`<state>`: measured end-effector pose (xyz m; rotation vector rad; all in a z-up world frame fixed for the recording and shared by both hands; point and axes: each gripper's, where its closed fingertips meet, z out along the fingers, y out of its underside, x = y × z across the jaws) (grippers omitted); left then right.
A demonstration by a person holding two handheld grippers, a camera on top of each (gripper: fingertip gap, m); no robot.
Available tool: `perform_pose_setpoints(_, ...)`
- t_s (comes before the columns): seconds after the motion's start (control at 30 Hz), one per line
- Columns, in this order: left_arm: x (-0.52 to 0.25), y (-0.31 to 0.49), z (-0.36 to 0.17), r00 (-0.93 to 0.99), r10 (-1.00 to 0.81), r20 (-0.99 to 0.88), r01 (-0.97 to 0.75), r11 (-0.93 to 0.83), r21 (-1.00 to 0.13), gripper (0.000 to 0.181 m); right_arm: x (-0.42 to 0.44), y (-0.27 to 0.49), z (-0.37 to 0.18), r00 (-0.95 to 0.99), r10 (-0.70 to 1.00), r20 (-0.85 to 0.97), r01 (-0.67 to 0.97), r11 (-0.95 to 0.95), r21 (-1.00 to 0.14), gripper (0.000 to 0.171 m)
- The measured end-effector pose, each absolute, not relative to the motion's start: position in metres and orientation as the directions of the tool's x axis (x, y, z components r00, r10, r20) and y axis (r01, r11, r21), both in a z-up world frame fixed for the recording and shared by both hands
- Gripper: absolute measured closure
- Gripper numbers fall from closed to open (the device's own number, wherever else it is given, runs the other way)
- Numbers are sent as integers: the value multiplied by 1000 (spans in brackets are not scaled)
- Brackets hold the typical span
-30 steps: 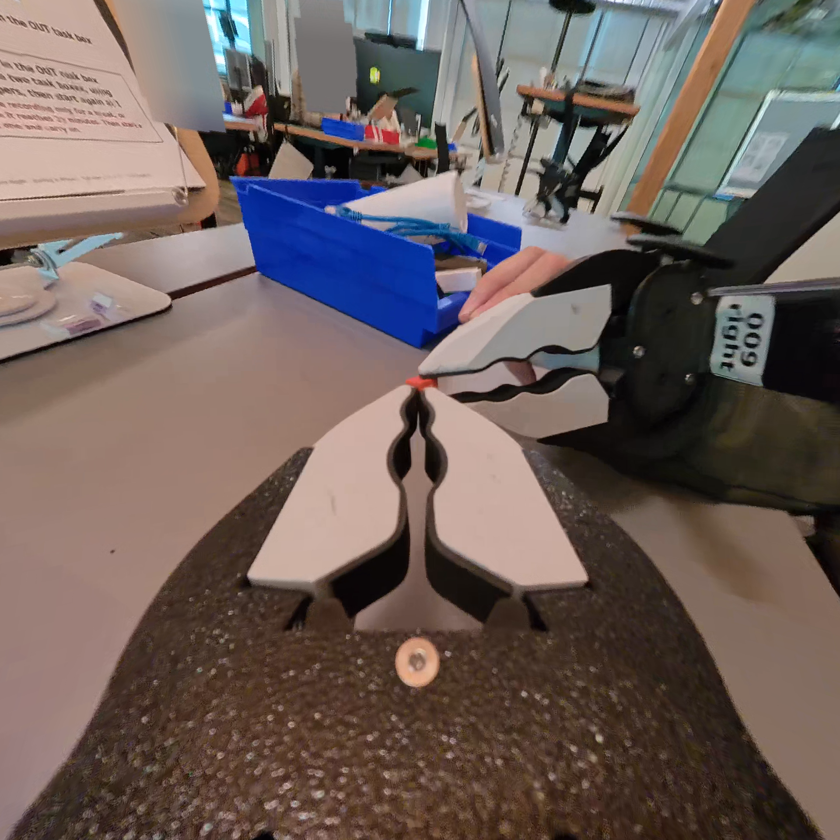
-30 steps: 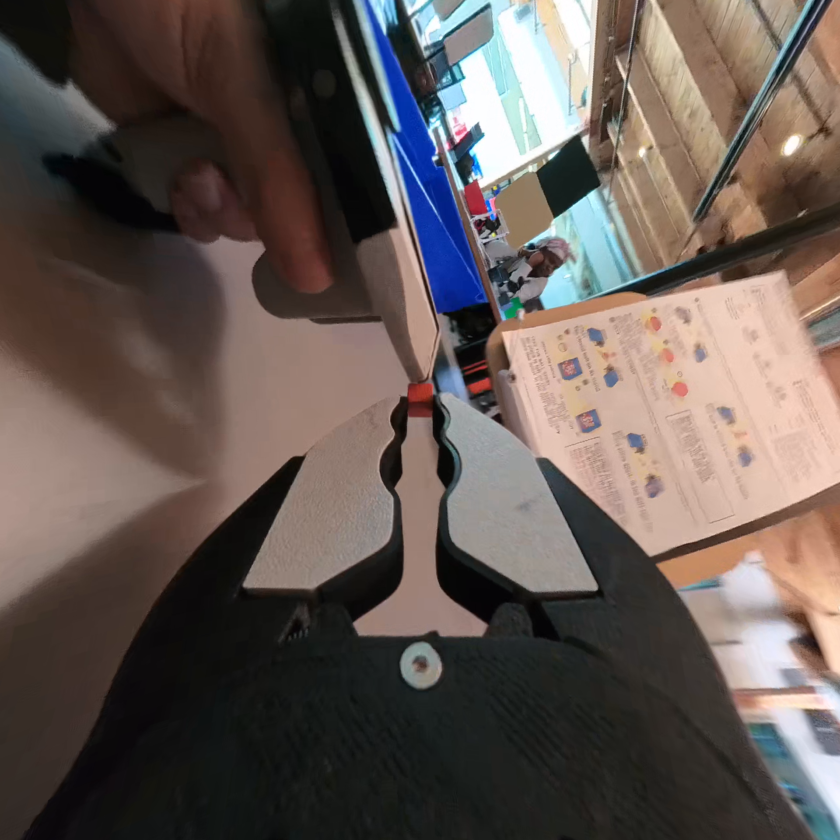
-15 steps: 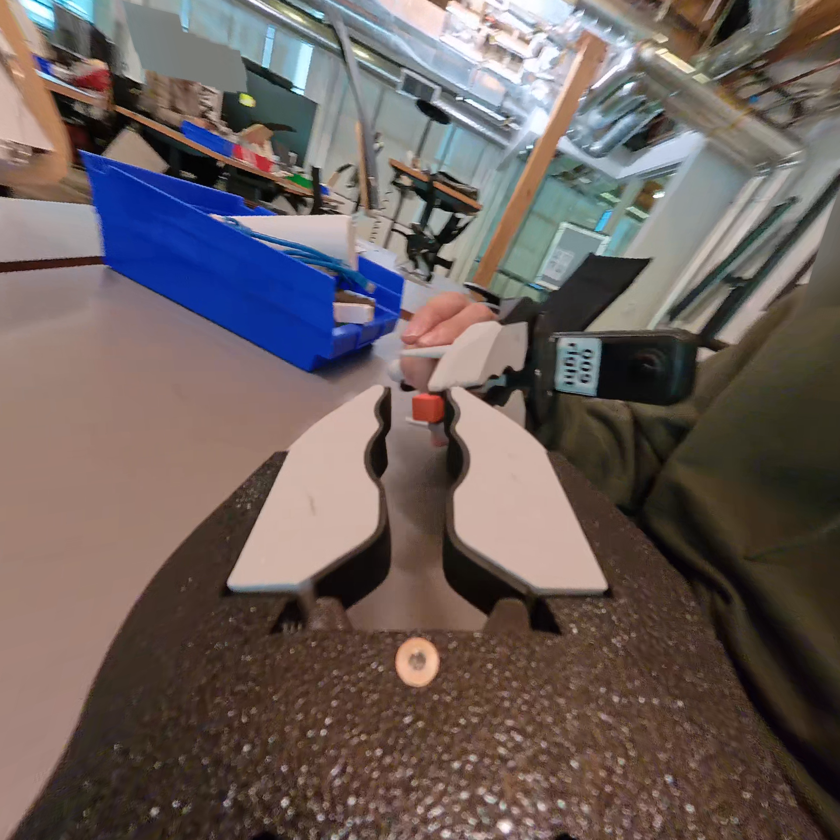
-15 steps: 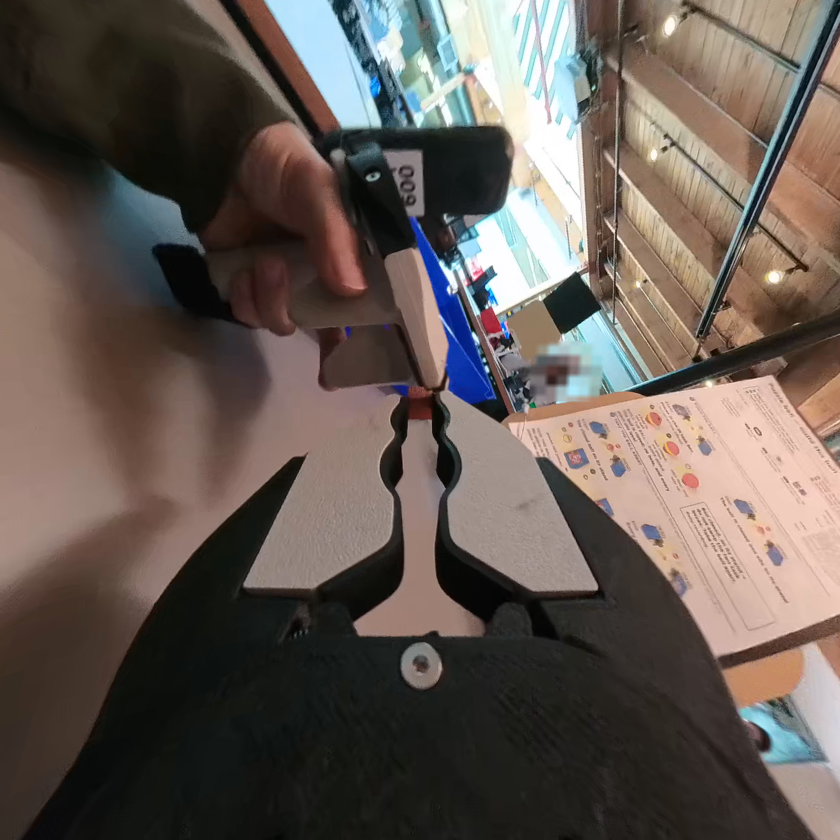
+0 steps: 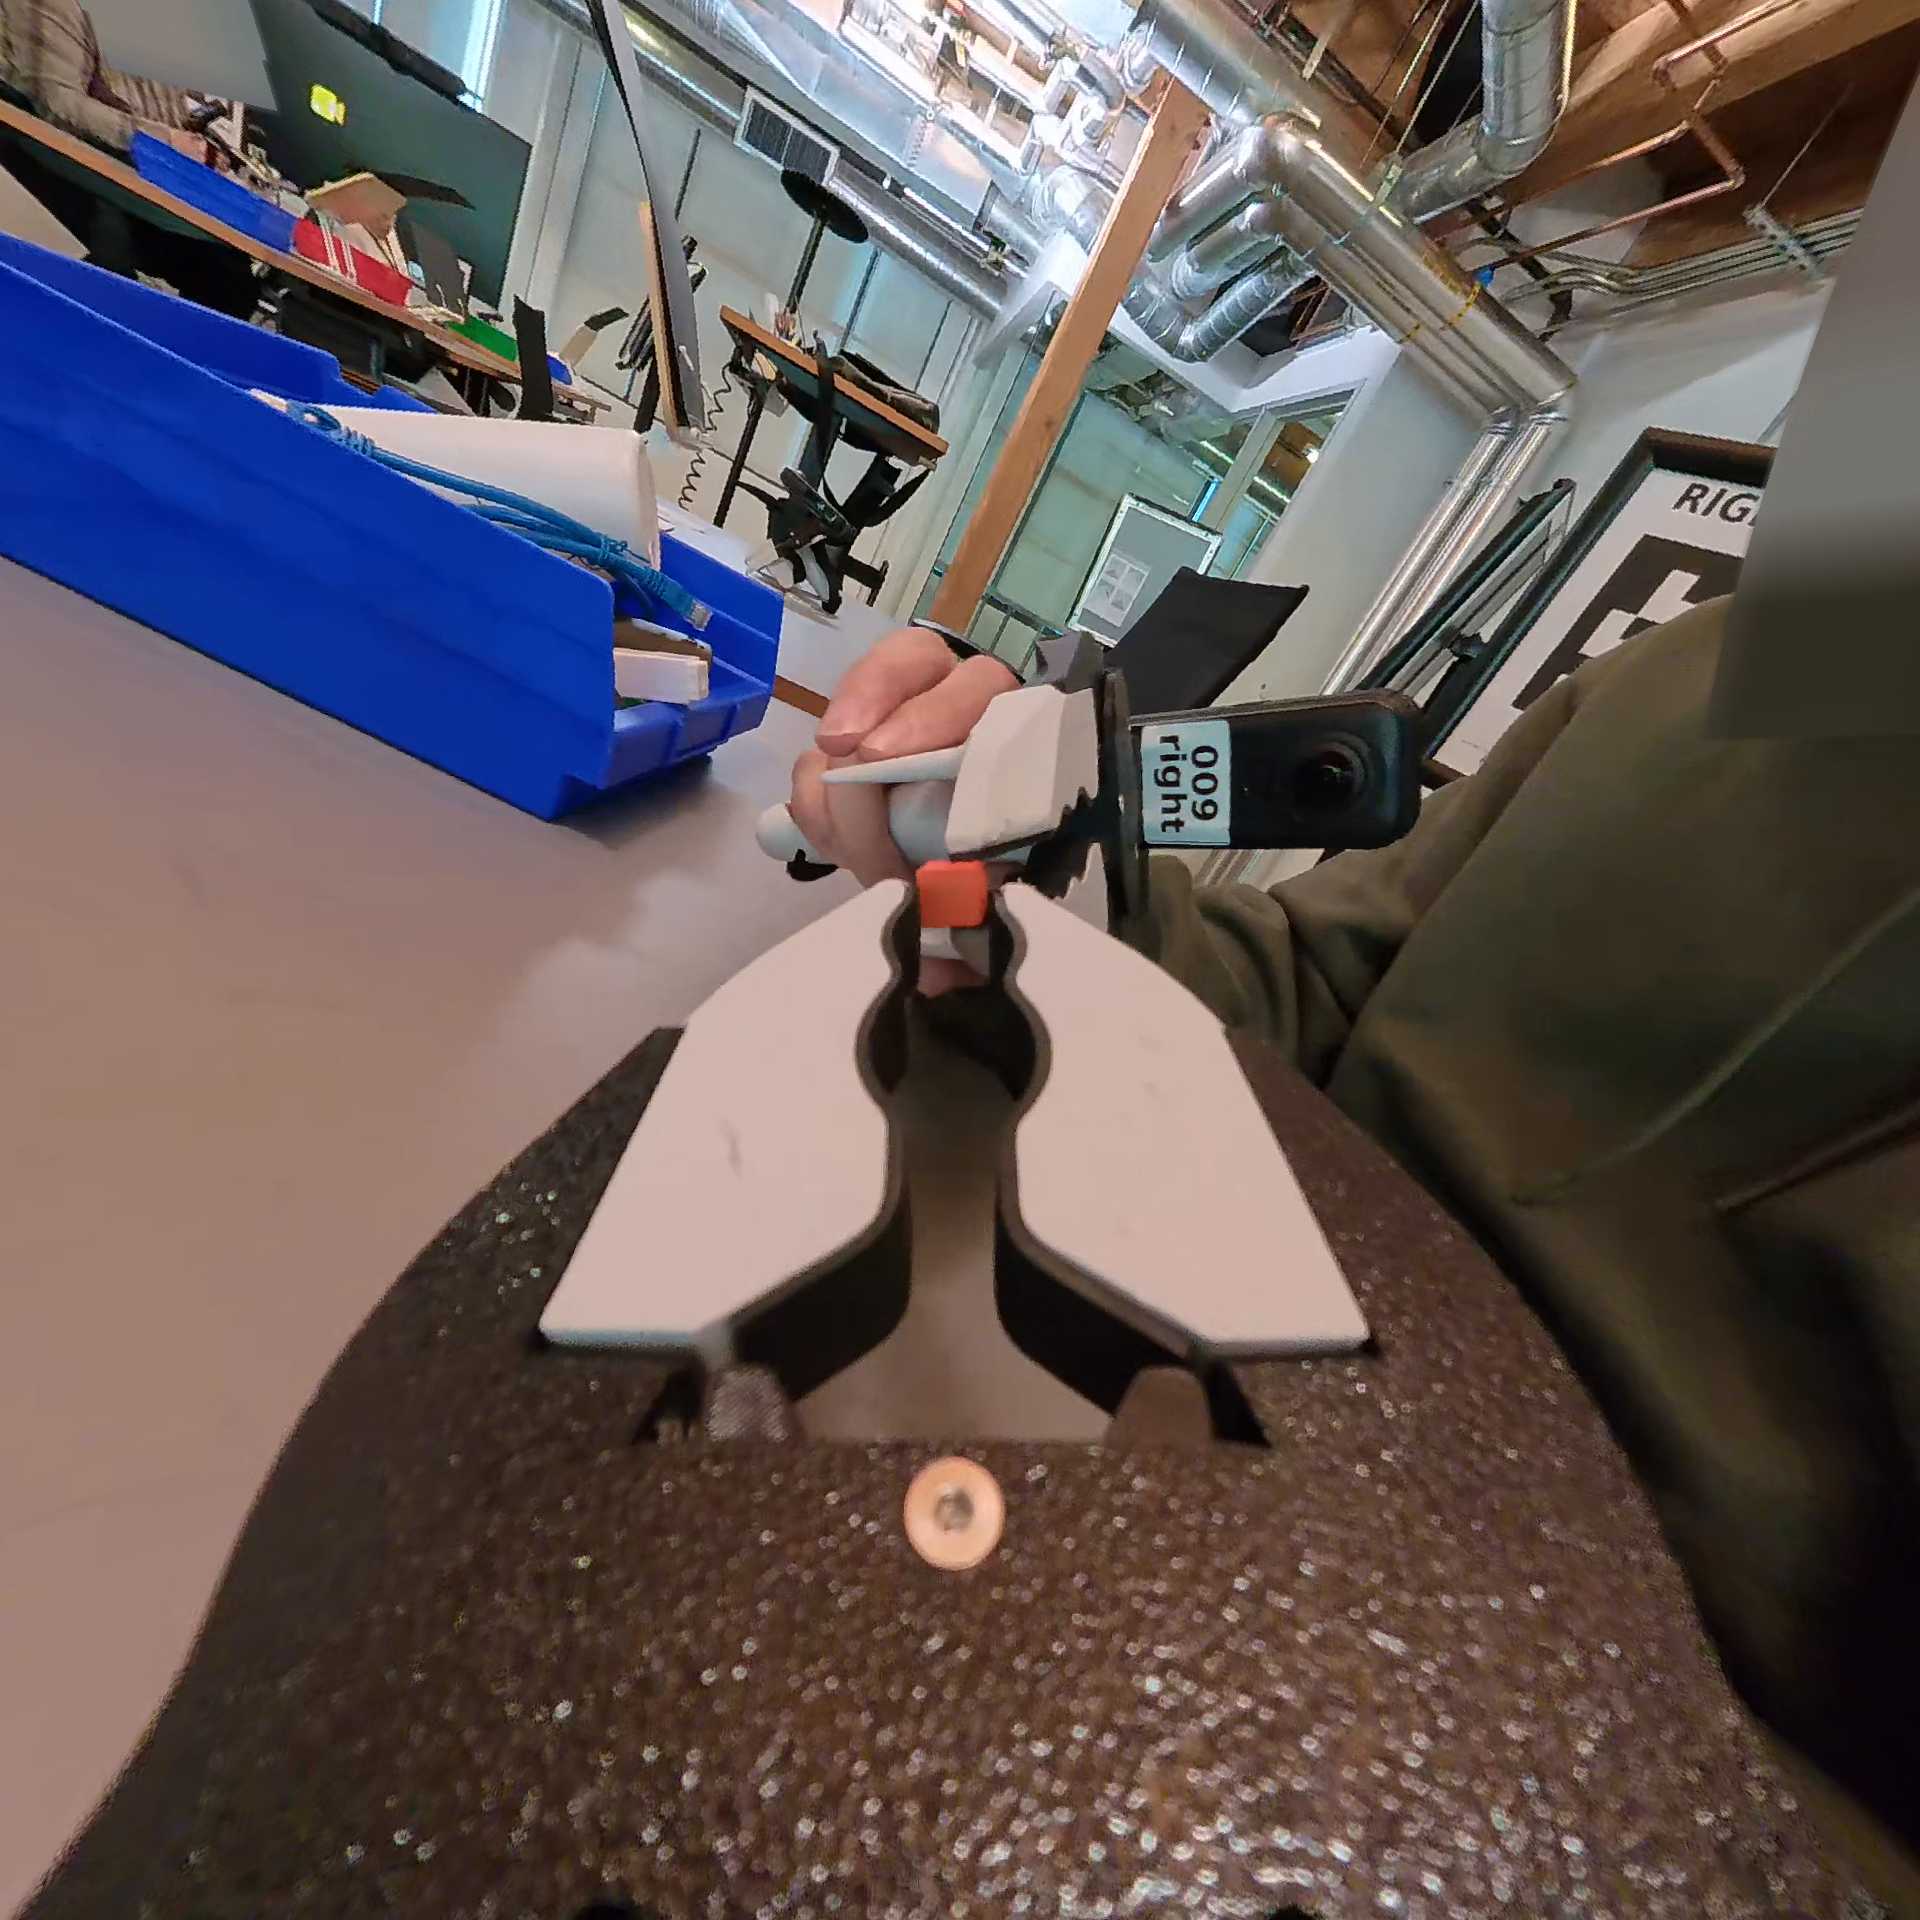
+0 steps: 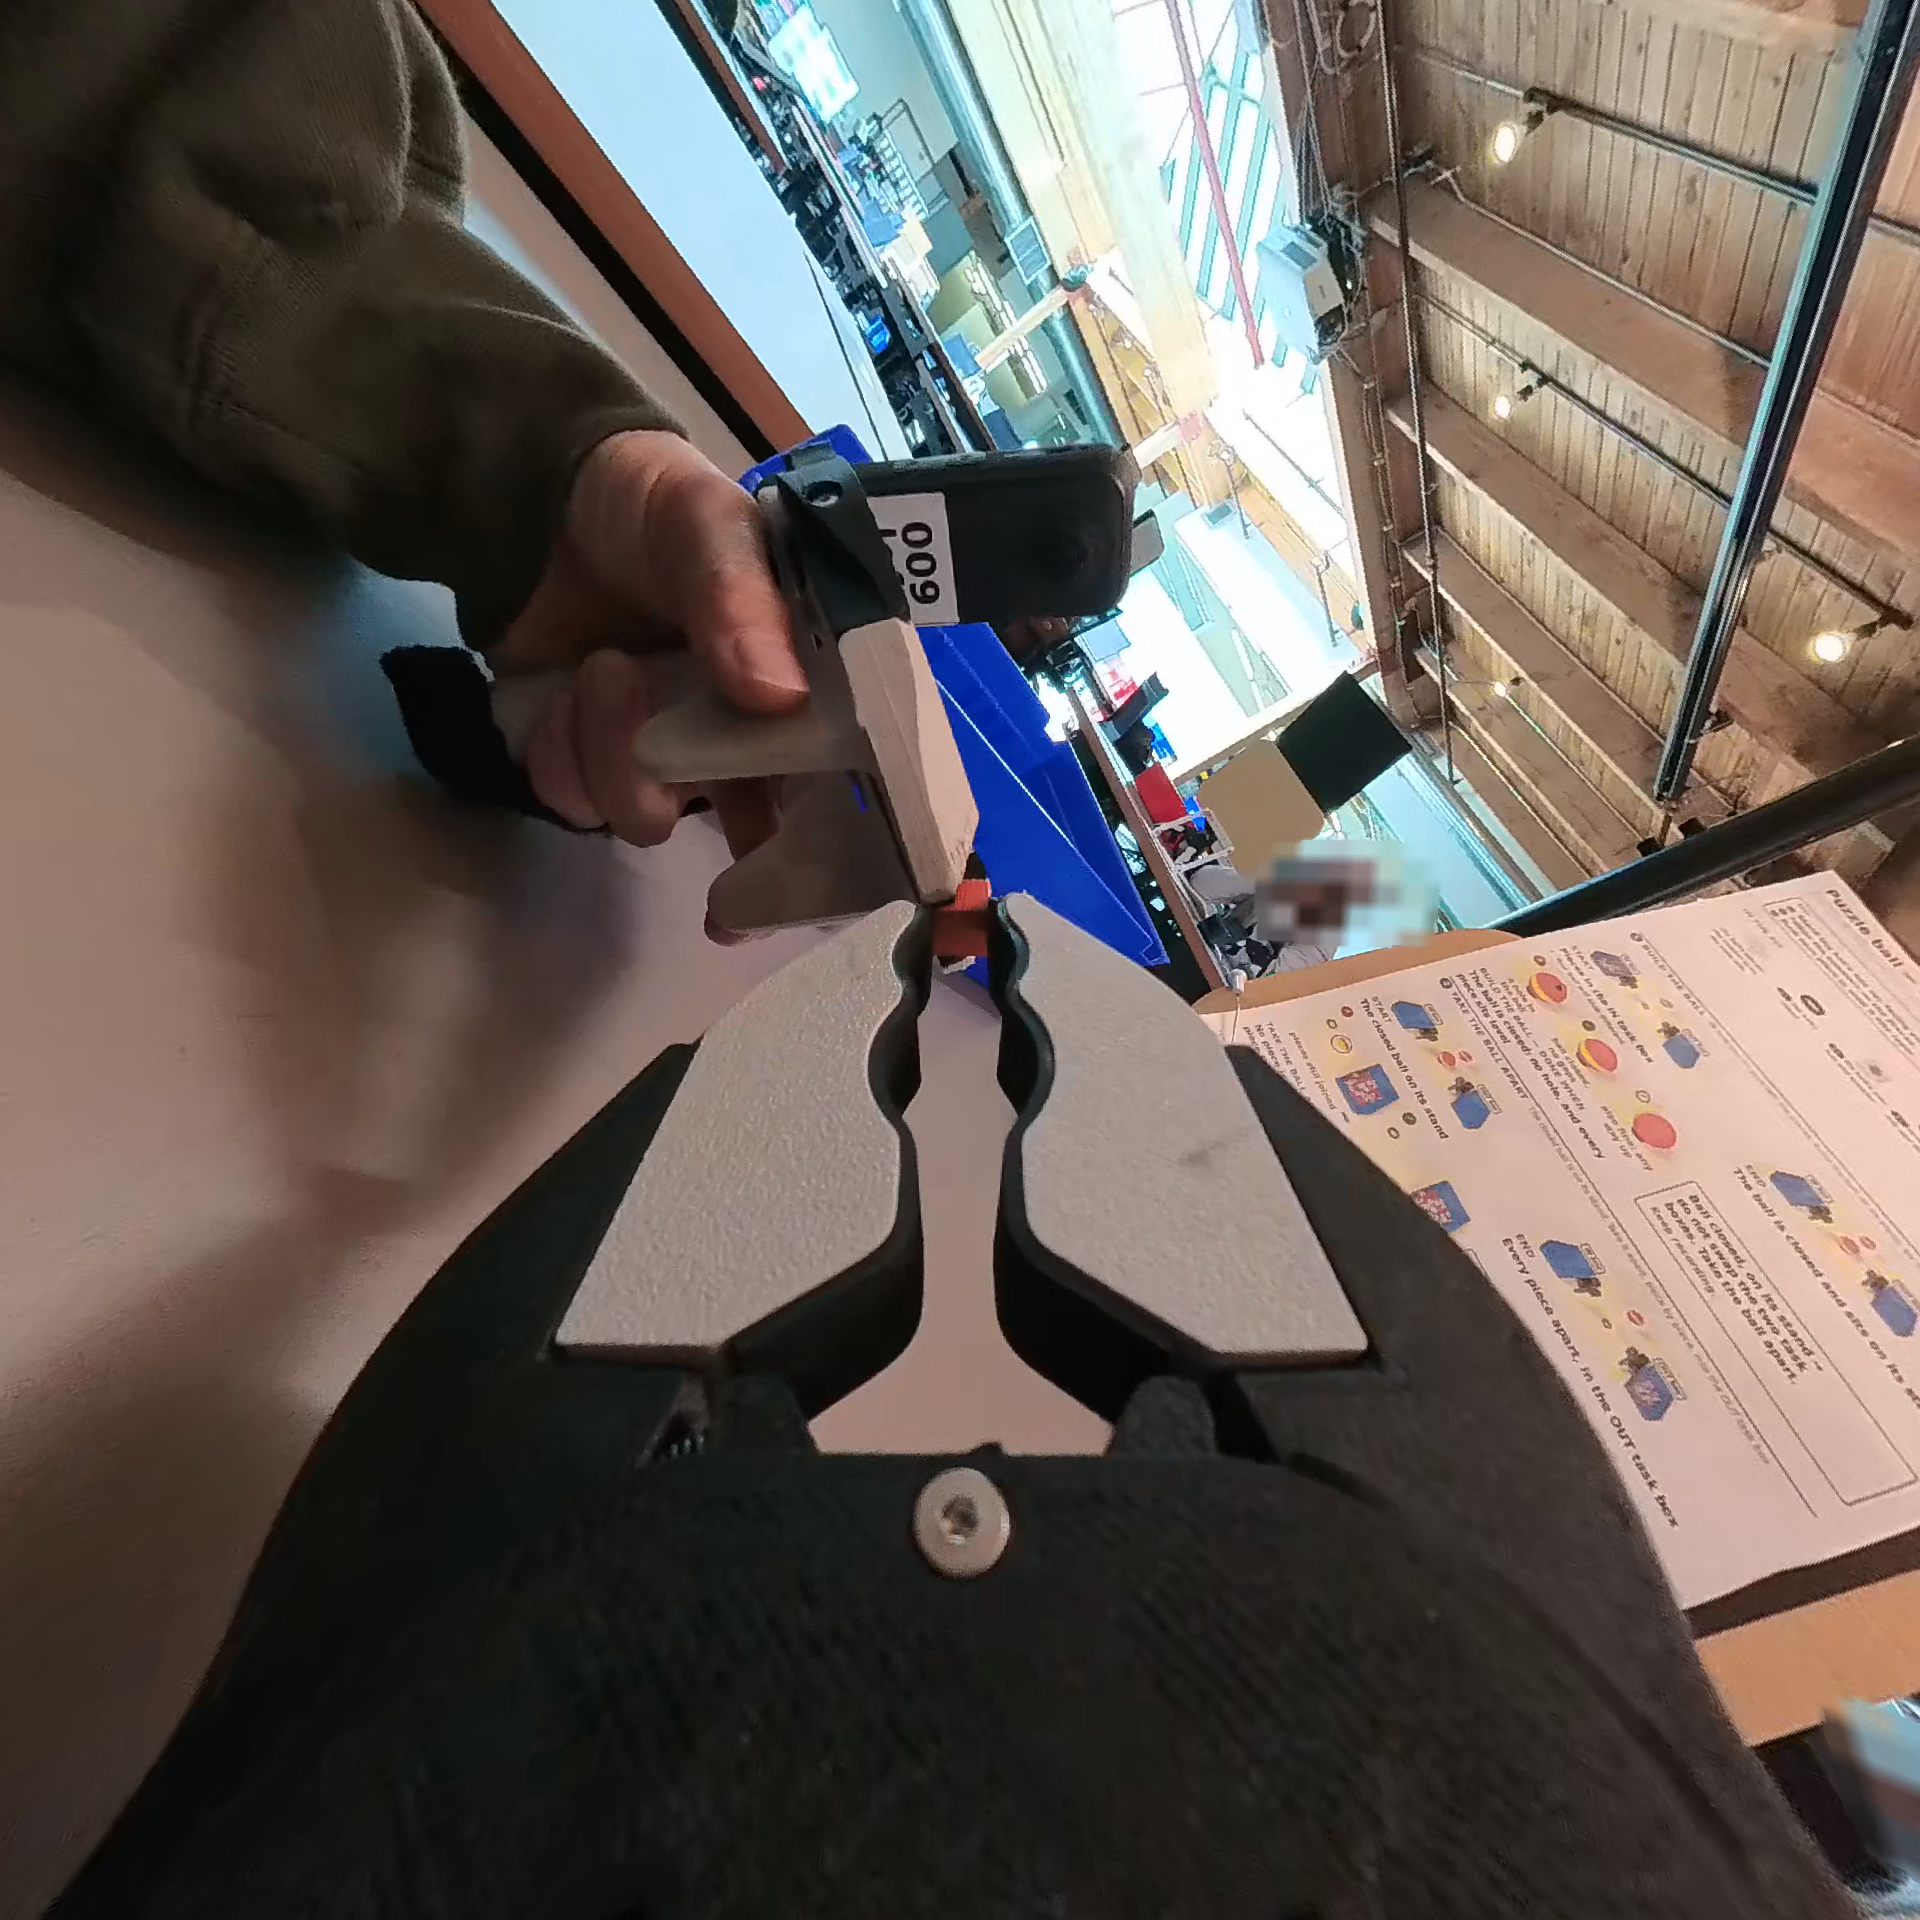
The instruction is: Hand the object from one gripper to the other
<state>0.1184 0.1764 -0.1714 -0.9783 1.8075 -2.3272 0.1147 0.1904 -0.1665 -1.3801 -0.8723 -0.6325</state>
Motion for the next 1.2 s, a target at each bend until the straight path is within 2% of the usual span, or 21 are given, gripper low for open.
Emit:
perform_pose_setpoints(0.13, 121, 178, -174, -793, -421, 440, -335, -303, -892, 170, 117, 192, -170, 567, 111, 816, 812, 87, -577, 161)
perform_pose_setpoints(0.2, 122, 180, -174, -801, -479, 360, -261, -262, -929, 171, 120, 193, -171, 653, 113, 749, 746, 76, -662, 160)
perform_pose_setpoints(0.23, 123, 182, -172, -806, -516, 290, -193, -234, -953, 171, 122, 194, -171, 729, 137, 671, 668, 68, -741, 155)
perform_pose_setpoints(0.27, 121, 184, -167, -812, -545, 211, -111, -211, -971, 171, 123, 195, -173, 814, 185, 550, 552, 45, -833, 143)
perform_pose_setpoints(0.33, 118, 186, -156, -809, -579, 97, 15, -186, -982, 171, 128, 199, -180, 942, 283, 180, 204, -61, -977, 118)
perform_pose_setpoints(0.37, 118, 187, -154, -800, -597, 55, 56, -166, -985, 171, 124, 198, -184, 932, 360, -41, 6, -129, -992, 114)
perform_pose_setpoints(0.4, 118, 188, -152, -790, -613, 5, 98, -133, -986, 171, 117, 194, -184, 863, 435, -256, -191, -189, -963, 109)
perform_pose_setpoints(0.47, 115, 184, -154, -781, -617, -95, 166, -59, -984, 171, 117, 192, -176, 644, 476, -599, -535, -279, -797, 114)
perform_pose_setpoints(0.53, 114, 179, -155, -762, -621, -186, 227, 13, -974, 171, 121, 188, -163, 412, 529, -742, -718, -313, -622, 126)
perform_pose_setpoints(0.57, 113, 177, -155, -752, -620, -224, 256, 39, -966, 171, 122, 187, -160, 336, 539, -772, -760, -329, -560, 134)
perform_pose_setpoints(0.6, 113, 175, -154, -743, -619, -254, 276, 62, -959, 171, 121, 186, -158, 287, 549, -785, -778, -345, -525, 133)
perform_pose_setpoints(0.83, 116, 171, -159, -709, -624, -329, 310, 143, -940, 171, 104, 182, -155, 175, 580, -796, -764, -430, -481, 136)
perform_pose_setpoints(0.9, 116, 170, -160, -706, -626, -332, 313, 145, -939, 171, 106, 181, -154, 137, 585, -799, -785, -428, -448, 154)
perform_pose_setpoints(0.97, 117, 170, -161, -700, -628, -342, 317, 157, -936, 171, 107, 181, -153, 78, 583, -809, -800, -447, -400, 155)
perform_pose_setpoints(1.13, 119, 171, -160, -673, -638, -374, 334, 189, -923, 171, 103, 182, -155, 79, 572, -816, -791, -463, -401, 160)
perform_pose_setpoints(1.2, 119, 171, -160, -669, -641, -375, 331, 194, -923, 171, 104, 182, -156, 119, 580, -806, -778, -449, -438, 160)
